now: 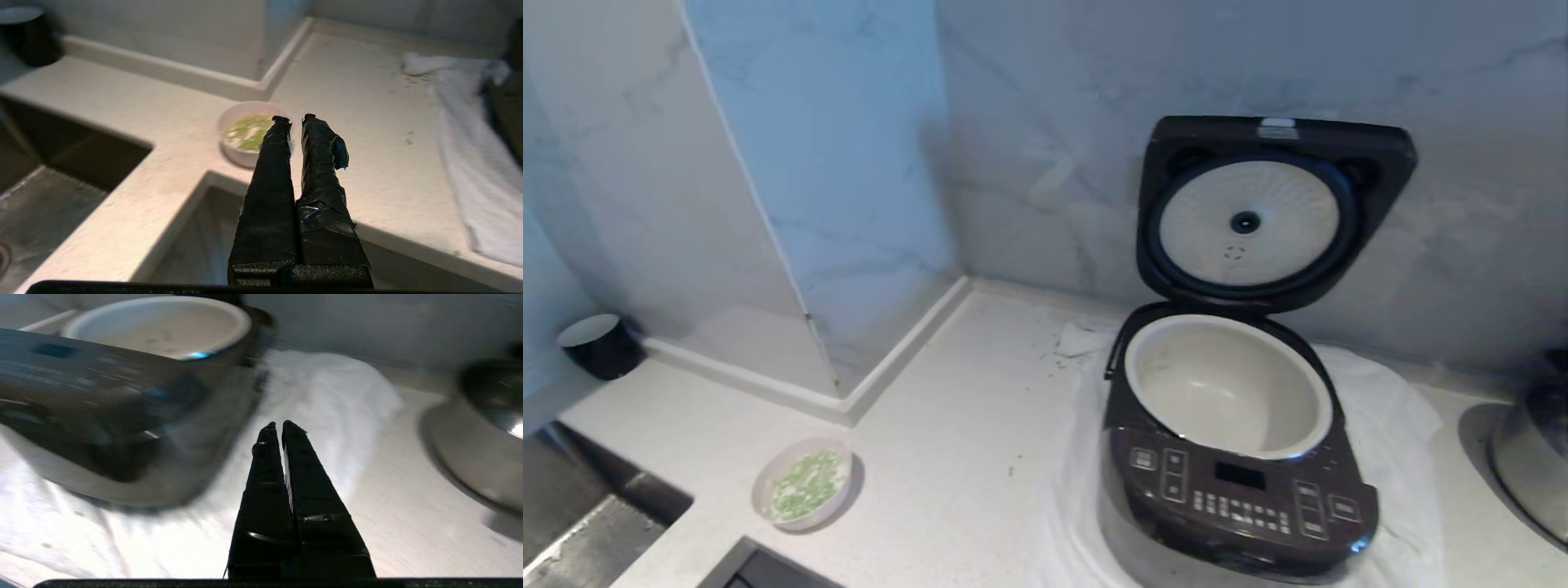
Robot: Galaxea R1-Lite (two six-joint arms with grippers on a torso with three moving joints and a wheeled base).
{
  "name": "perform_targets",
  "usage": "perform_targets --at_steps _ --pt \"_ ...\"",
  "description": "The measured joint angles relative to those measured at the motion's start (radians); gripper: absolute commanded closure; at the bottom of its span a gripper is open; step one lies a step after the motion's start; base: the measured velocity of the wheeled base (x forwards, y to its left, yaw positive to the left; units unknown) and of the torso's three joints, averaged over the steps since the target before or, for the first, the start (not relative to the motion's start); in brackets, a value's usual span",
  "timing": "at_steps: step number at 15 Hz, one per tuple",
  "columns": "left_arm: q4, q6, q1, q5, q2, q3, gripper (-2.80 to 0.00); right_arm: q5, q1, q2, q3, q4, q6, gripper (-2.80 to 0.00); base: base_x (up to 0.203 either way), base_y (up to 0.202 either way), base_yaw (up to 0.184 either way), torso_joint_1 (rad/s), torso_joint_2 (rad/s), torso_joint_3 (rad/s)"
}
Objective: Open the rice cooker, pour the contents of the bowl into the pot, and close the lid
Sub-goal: Pick up the bowl on the table
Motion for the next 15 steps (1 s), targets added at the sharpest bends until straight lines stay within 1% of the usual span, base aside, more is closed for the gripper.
perform_targets --at_steps 3,5,15 --pt "0.002 0.0 0.0 0.0 0.0 0.0 0.0 0.0 -0.001 0.0 0.0 -0.002 0.001 0.0 -0.001 0.005 -0.184 0.0 0.01 0.007" --pt "-0.001 0.0 0.002 0.0 0.0 0.0 0.0 0.0 0.001 0.0 0.0 0.0 0.001 0.0 0.001 0.002 -0.104 0.002 0.0 0.005" --pt "0.0 0.0 0.001 0.0 0.0 0.0 0.0 0.0 0.0 0.0 0.0 -0.001 0.001 0.0 0.0 0.0 -0.005 0.0 0.0 0.0"
